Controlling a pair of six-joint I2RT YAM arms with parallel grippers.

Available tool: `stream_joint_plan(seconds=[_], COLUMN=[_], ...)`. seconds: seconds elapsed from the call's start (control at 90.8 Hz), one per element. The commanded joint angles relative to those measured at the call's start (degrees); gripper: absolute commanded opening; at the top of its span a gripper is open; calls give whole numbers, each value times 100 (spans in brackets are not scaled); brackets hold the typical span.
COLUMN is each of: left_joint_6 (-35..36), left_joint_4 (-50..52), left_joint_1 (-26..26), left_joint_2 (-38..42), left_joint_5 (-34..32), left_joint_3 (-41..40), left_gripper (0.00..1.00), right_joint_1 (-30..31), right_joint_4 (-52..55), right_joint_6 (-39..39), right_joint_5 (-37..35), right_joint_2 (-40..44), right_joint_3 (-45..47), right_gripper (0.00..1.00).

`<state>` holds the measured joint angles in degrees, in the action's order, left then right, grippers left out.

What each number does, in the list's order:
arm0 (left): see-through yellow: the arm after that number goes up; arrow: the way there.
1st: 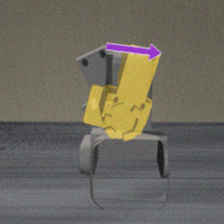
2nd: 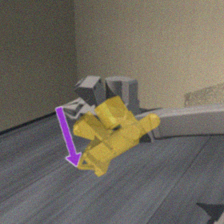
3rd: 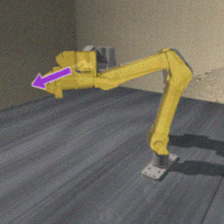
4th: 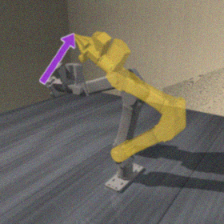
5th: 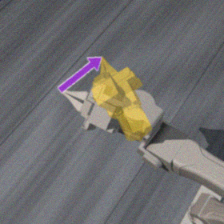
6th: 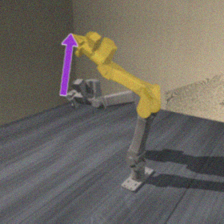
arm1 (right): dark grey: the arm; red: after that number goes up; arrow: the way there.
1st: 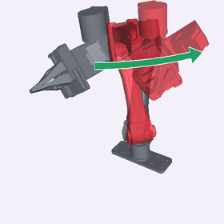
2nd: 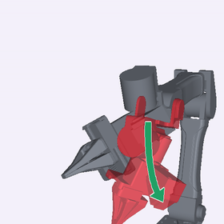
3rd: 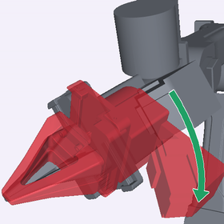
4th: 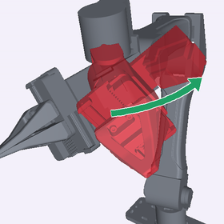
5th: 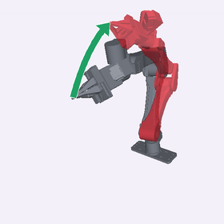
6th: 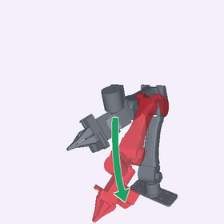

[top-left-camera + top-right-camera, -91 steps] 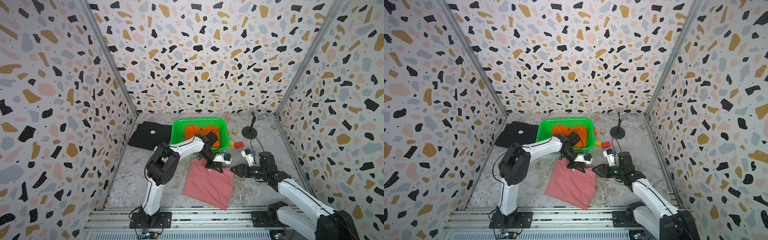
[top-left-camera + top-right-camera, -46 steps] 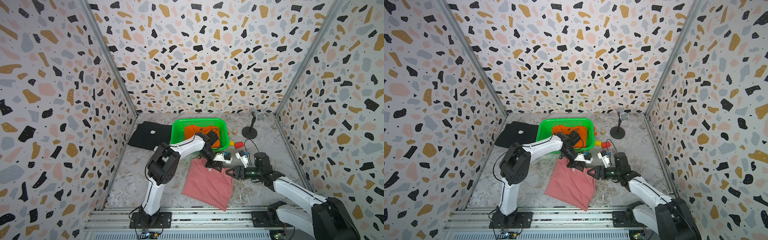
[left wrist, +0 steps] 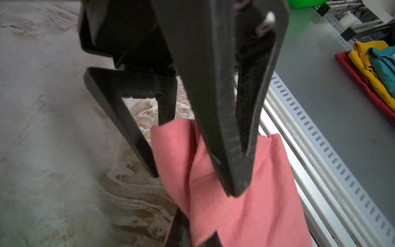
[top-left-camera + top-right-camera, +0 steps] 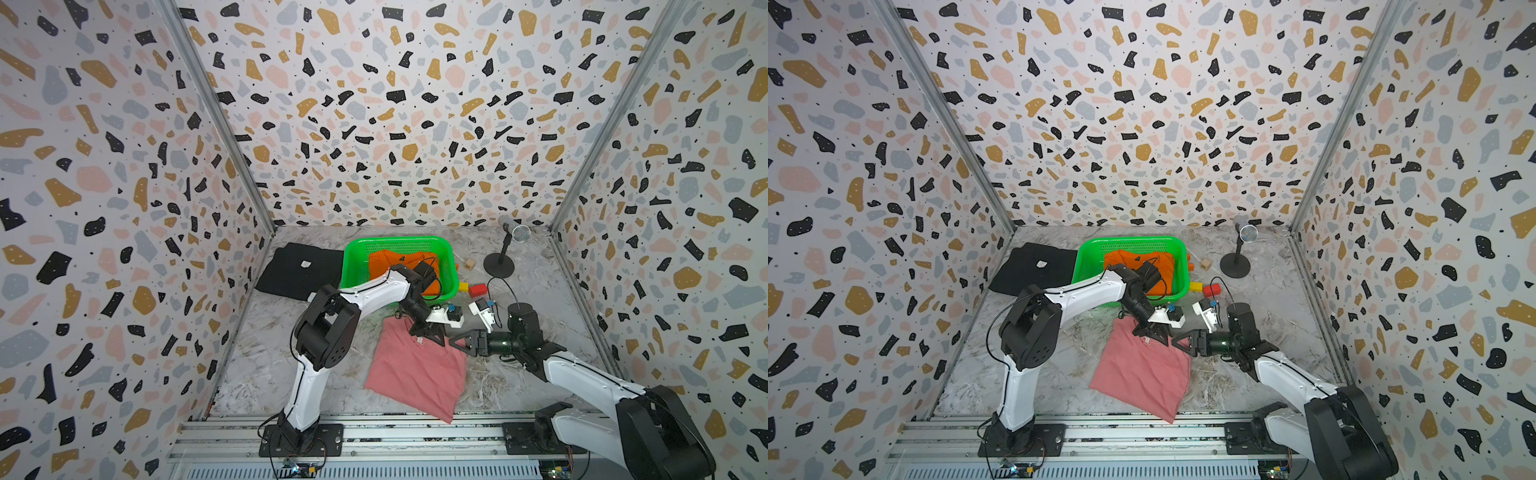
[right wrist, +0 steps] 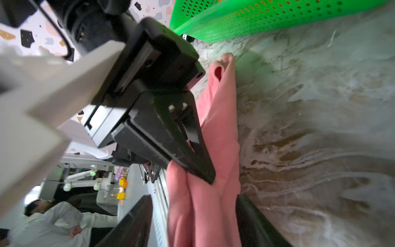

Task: Put the folded t-shirts into the basket
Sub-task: Pick up the T-shirt from the center of the board.

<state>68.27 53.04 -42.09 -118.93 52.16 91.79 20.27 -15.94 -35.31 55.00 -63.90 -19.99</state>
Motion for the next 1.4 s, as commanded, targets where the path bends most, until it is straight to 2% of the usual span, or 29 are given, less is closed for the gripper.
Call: stream_joint_plan(seconds=[0.0, 0.132, 0.22, 0.385, 0.463, 0.54, 0.595, 0.661, 0.804, 0.947, 1.068, 1.189, 1.388], left_joint_6=[51, 12, 32, 29, 50, 362, 639, 1021, 1425, 1739, 2187, 2882, 3436], left_joint_4=[158, 135, 132, 140, 207, 569, 858, 1209, 1623, 1555, 1514, 1754, 1837], left_joint_1=[-18, -10, -6, -1, 6, 24, 47, 88, 329, 639, 739, 745, 865], left_joint_2=[-115, -127, -130, -138, -131, -117, -83, 3, 291, 514, 541, 364, 85], left_joint_5=[316, 336, 347, 356, 352, 300, 163, -35, -408, -420, -539, -968, -1499], left_joint_3=[180, 208, 205, 212, 230, 291, 356, 390, 387, 273, 226, 337, 643], left_gripper=[6, 6, 6, 10, 18, 45, 63, 74, 84, 94, 96, 96, 96], right_joint_1=[29, 35, 40, 63, 60, 63, 71, 80, 82, 155, 425, 810, 918], right_joint_4=[-400, -734, -928, -1049, -942, -427, 361, 1233, 1248, 1444, 1902, 2698, 2837], right_joint_6=[-224, -448, -535, -564, -493, -213, 251, 846, 1030, 1245, 1616, 2428, 3094], right_joint_5=[193, 344, 406, 427, 407, 288, 78, -270, -527, -609, -825, -963, -931], right_joint_2=[118, -242, -409, -432, -341, -145, 37, 291, 542, 628, 526, 464, 803], right_joint_3=[120, 158, 162, 184, 169, 47, -152, -421, -496, -614, -900, -1285, -1395], right_gripper=[69, 67, 60, 35, 16, 0, 0, 0, 0, 0, 0, 0, 0])
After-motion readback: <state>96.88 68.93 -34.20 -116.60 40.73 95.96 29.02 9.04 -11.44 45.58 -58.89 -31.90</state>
